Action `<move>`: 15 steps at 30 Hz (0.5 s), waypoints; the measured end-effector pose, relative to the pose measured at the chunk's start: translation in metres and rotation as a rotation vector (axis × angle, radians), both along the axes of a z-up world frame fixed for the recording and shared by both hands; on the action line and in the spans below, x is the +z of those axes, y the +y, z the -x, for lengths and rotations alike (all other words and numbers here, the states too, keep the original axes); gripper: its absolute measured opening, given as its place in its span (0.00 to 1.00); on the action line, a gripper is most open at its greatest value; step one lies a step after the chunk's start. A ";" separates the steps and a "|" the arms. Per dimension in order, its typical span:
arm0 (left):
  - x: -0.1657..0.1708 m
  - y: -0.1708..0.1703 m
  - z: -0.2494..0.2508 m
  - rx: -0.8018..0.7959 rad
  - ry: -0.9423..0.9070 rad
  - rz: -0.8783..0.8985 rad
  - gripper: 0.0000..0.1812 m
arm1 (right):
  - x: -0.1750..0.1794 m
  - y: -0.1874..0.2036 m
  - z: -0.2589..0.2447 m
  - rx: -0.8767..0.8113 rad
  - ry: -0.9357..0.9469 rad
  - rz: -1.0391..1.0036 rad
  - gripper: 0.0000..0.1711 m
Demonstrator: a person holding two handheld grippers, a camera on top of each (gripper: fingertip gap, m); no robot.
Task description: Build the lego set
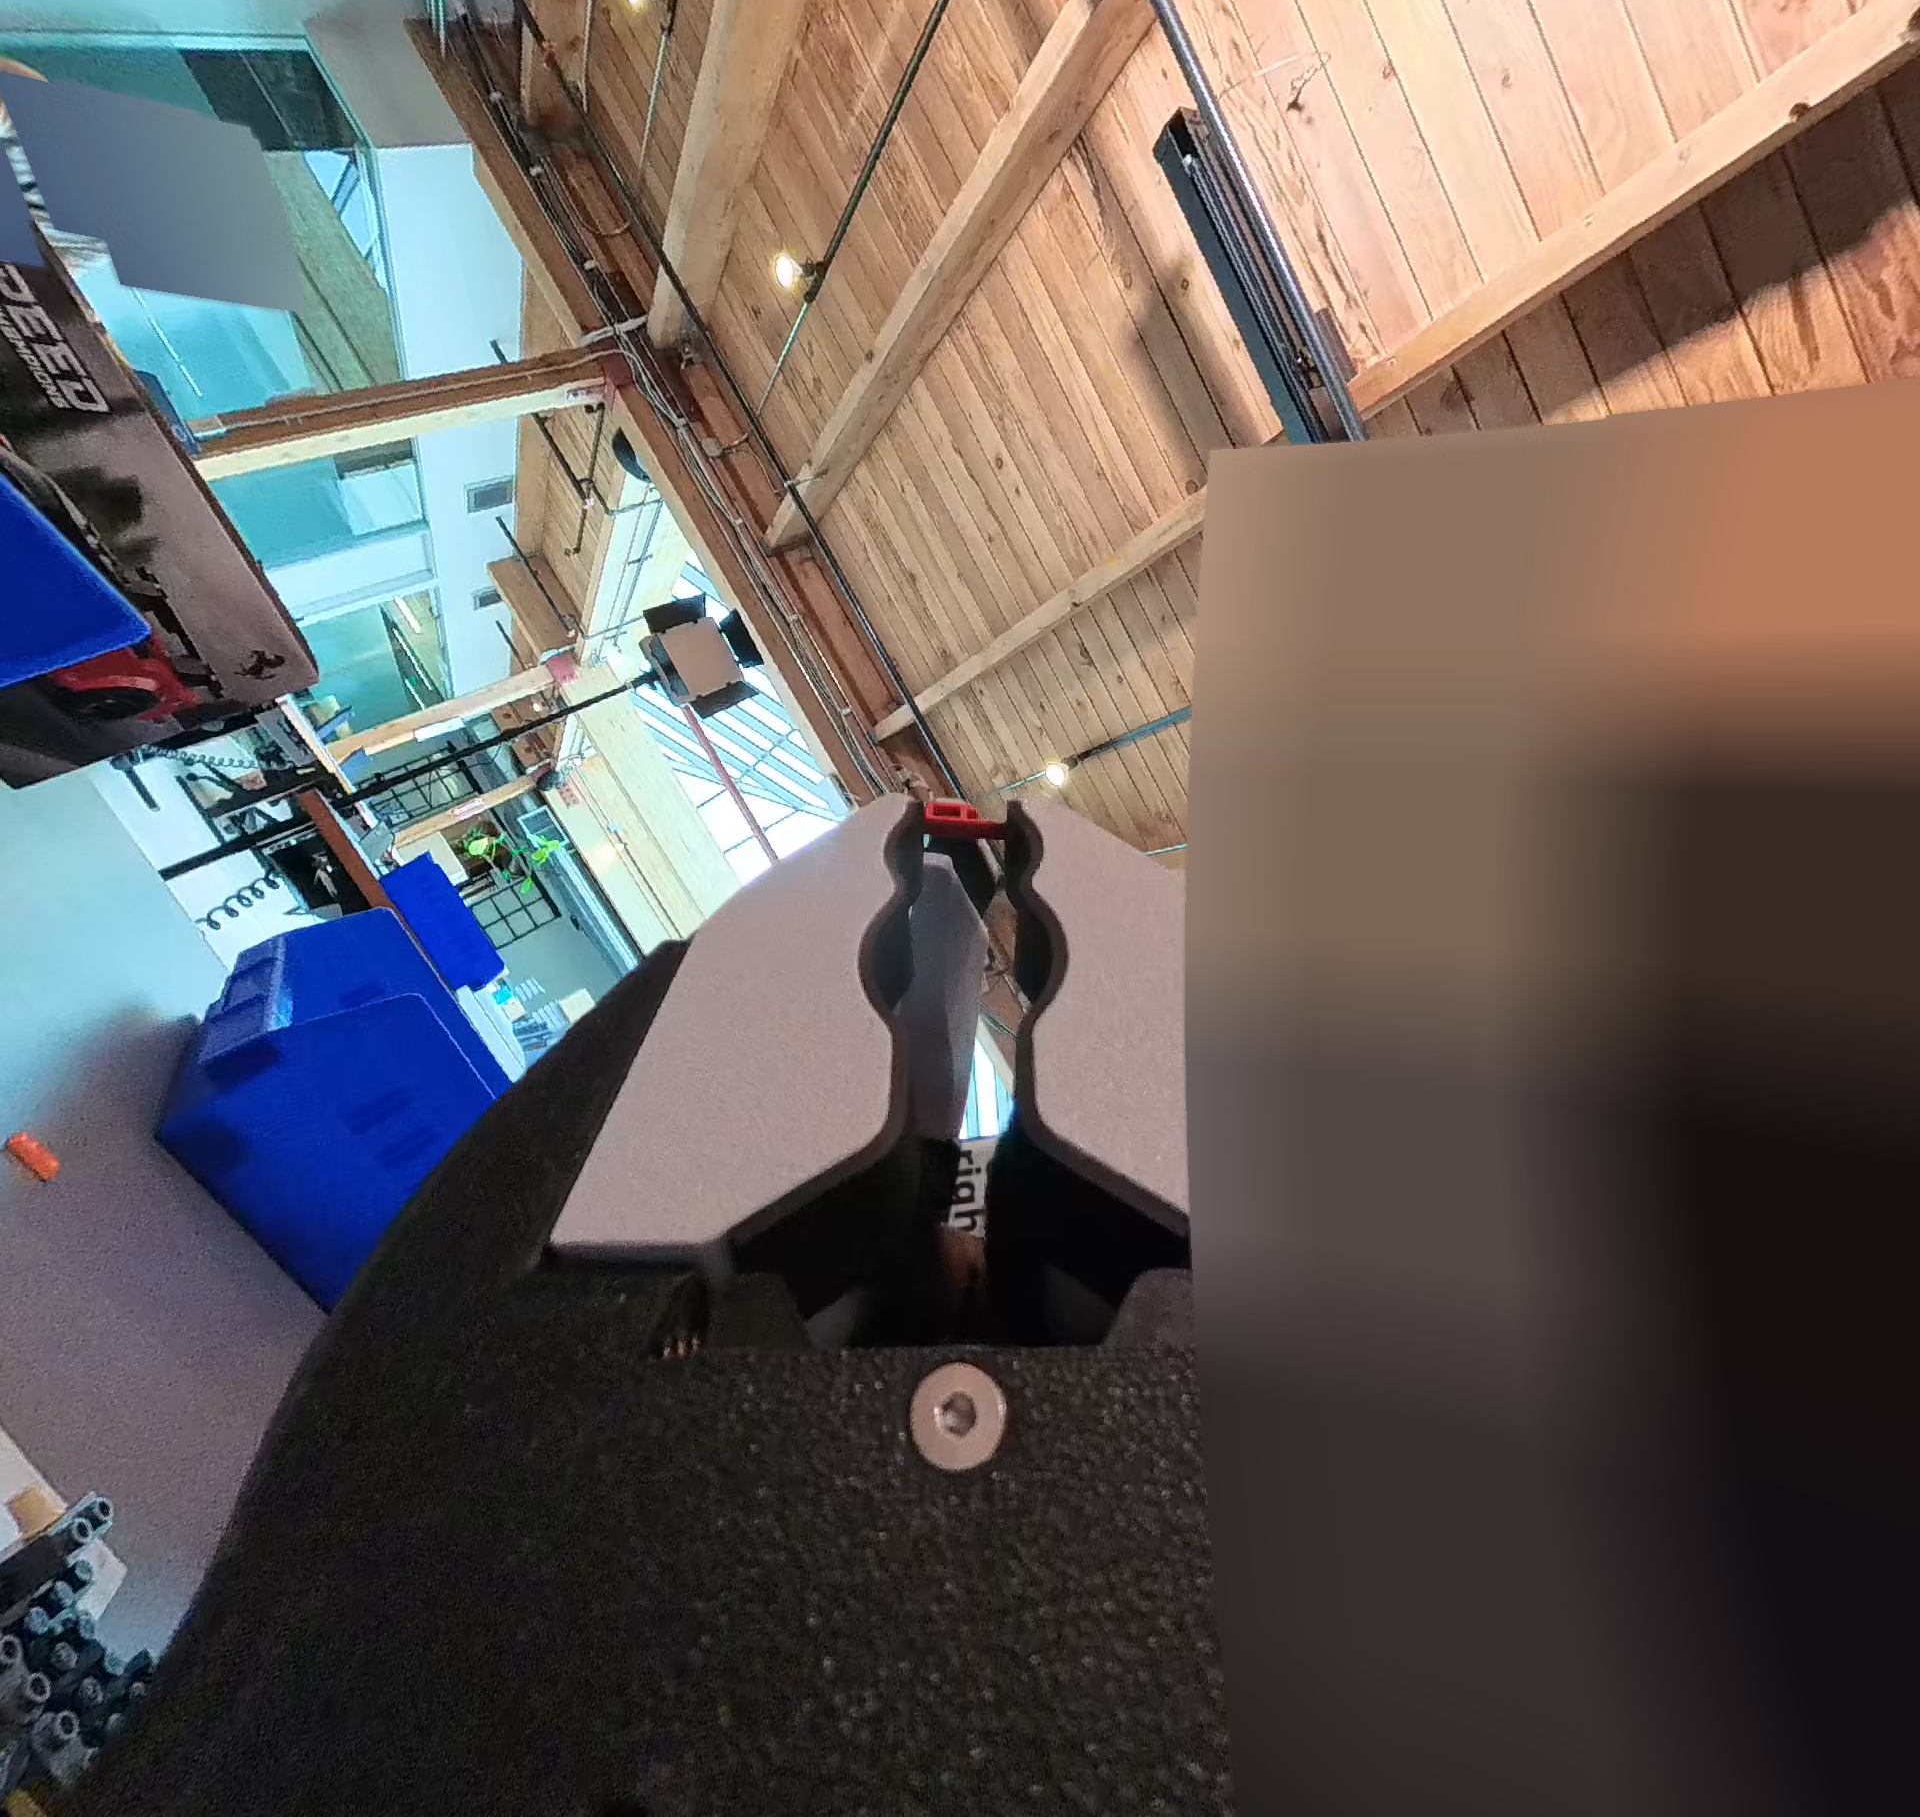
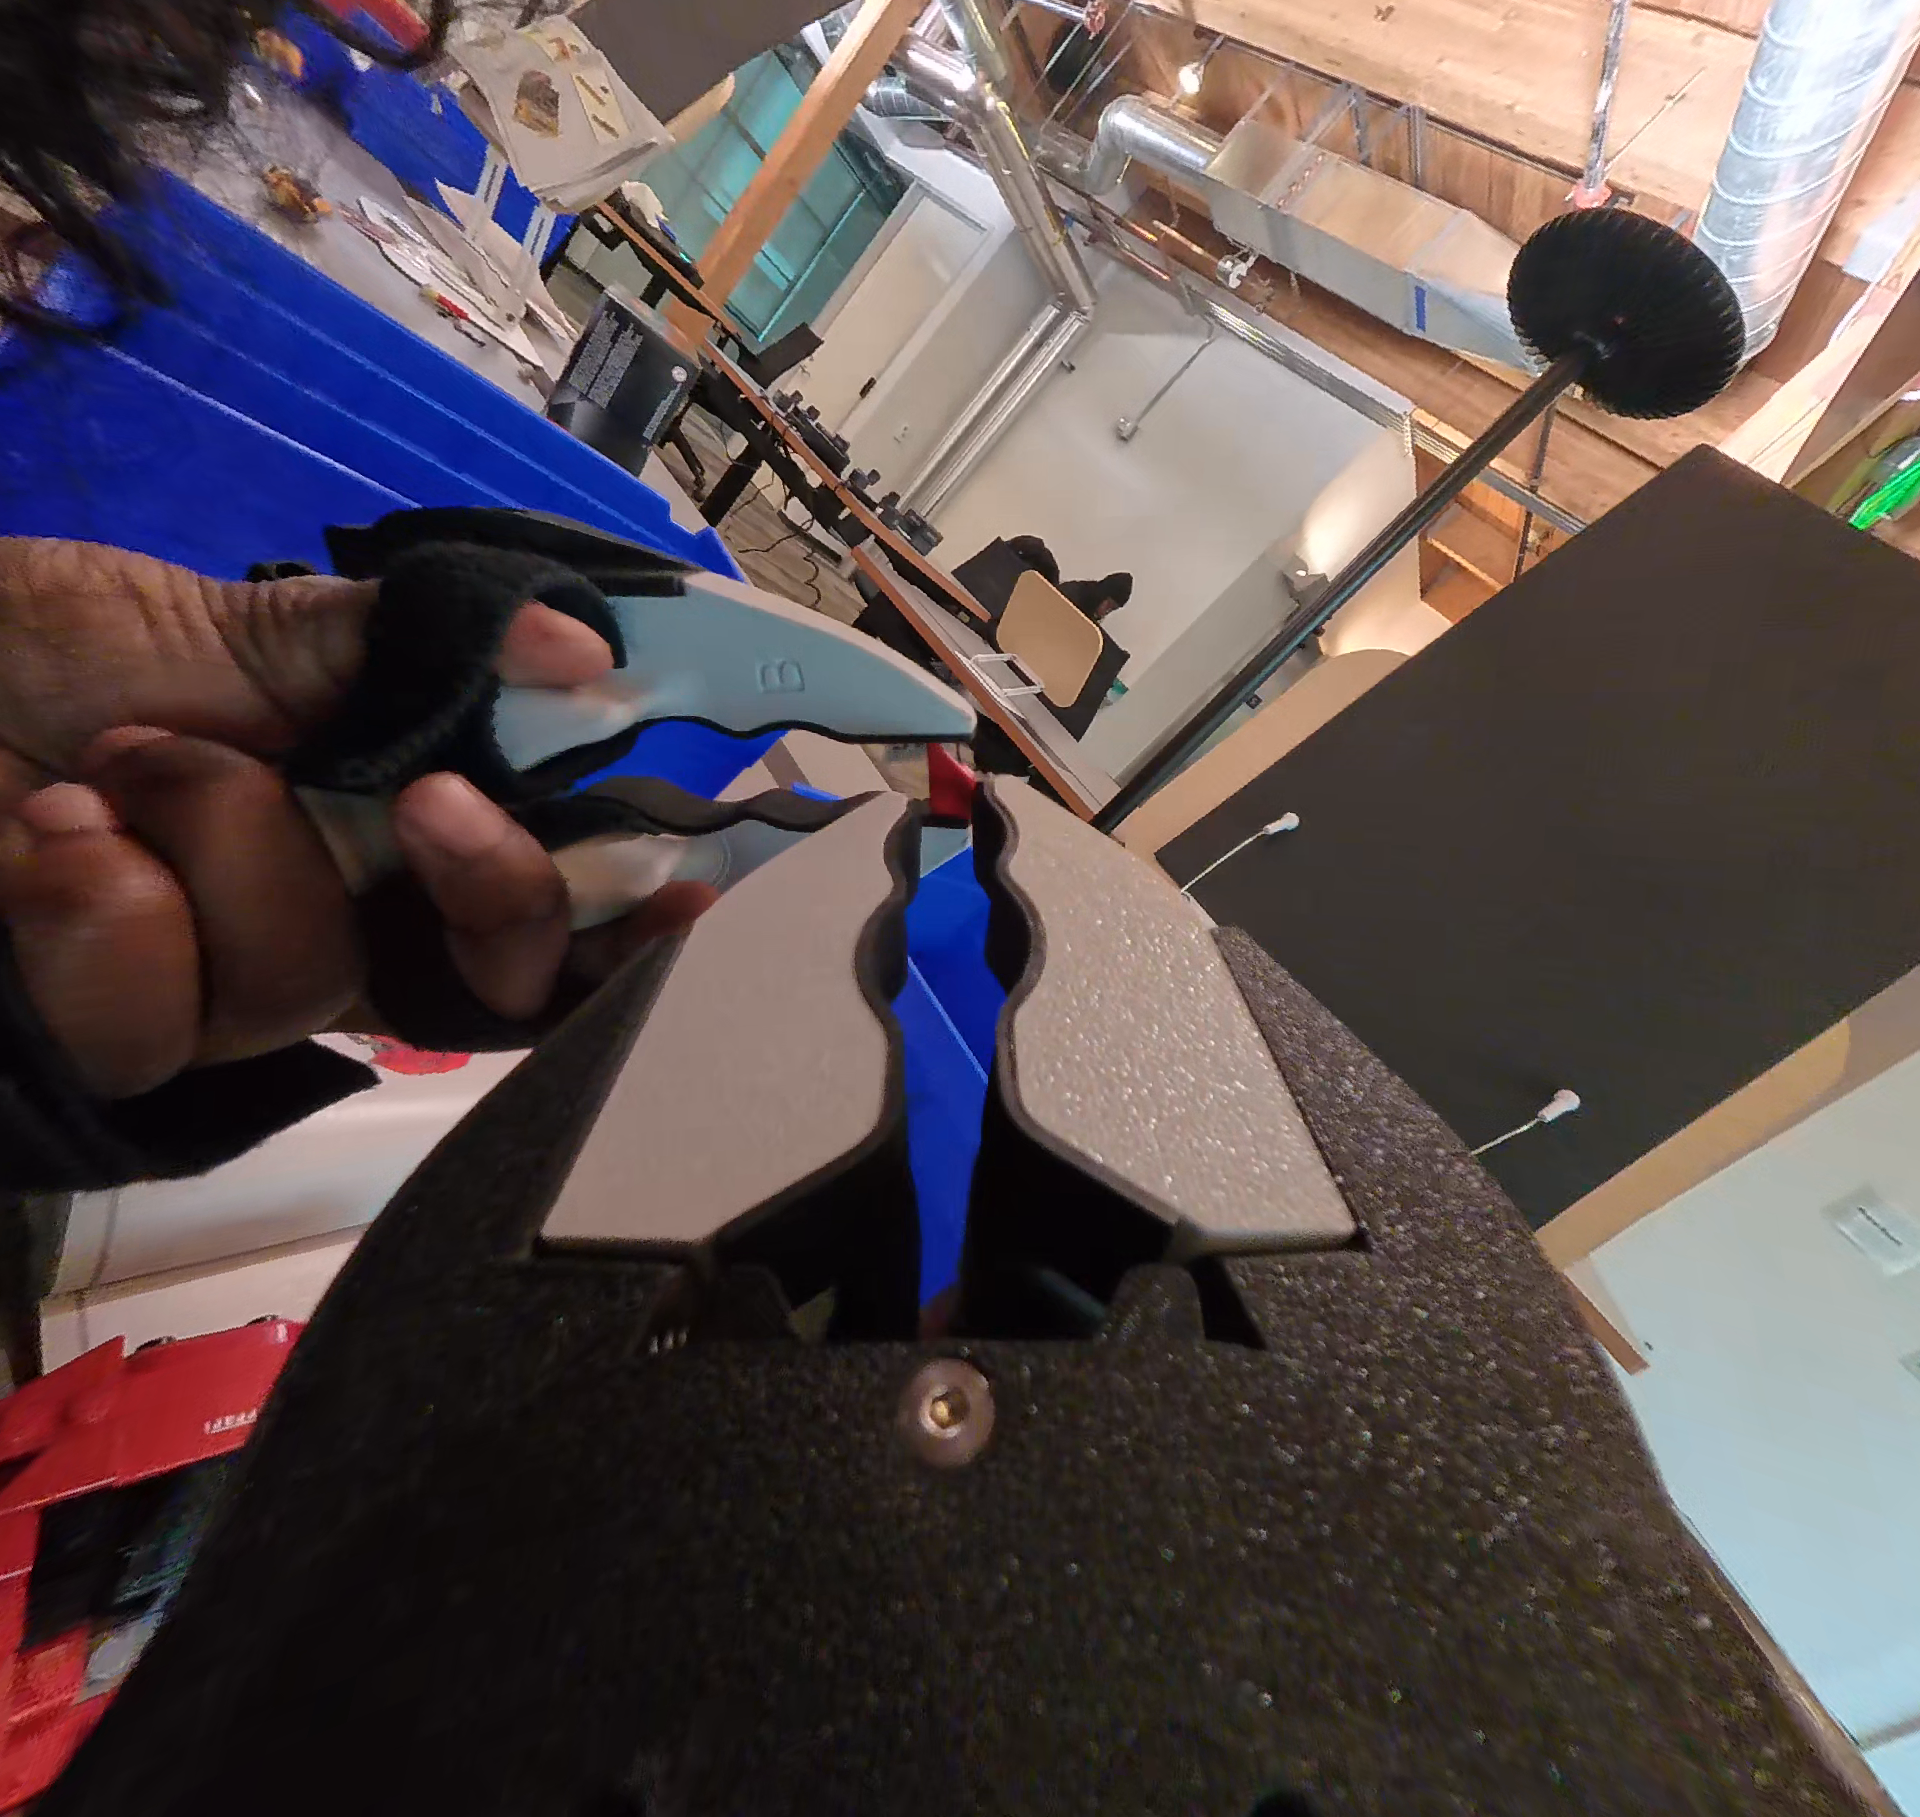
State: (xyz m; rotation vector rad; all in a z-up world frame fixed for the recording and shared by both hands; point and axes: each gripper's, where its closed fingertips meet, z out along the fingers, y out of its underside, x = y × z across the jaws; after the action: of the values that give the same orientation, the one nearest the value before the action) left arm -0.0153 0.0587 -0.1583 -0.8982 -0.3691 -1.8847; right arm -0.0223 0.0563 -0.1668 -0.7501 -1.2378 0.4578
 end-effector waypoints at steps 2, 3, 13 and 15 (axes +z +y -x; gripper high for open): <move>-0.001 0.001 0.002 0.010 -0.009 0.005 0.08 | -0.001 0.001 0.002 -0.013 0.002 0.007 0.05; -0.001 0.001 0.003 0.014 -0.014 0.007 0.08 | -0.001 0.001 0.002 -0.016 0.005 0.012 0.05; -0.004 0.003 0.004 0.043 -0.012 0.015 0.08 | -0.003 0.003 0.006 -0.036 0.010 0.040 0.05; -0.004 0.003 0.004 0.048 -0.011 0.017 0.08 | -0.003 0.003 0.006 -0.043 0.007 0.025 0.05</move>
State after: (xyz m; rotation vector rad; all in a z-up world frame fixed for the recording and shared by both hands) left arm -0.0196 0.0616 -0.1627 -0.8835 -0.4103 -1.8453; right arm -0.0285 0.0596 -0.1702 -0.7948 -1.2086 0.4410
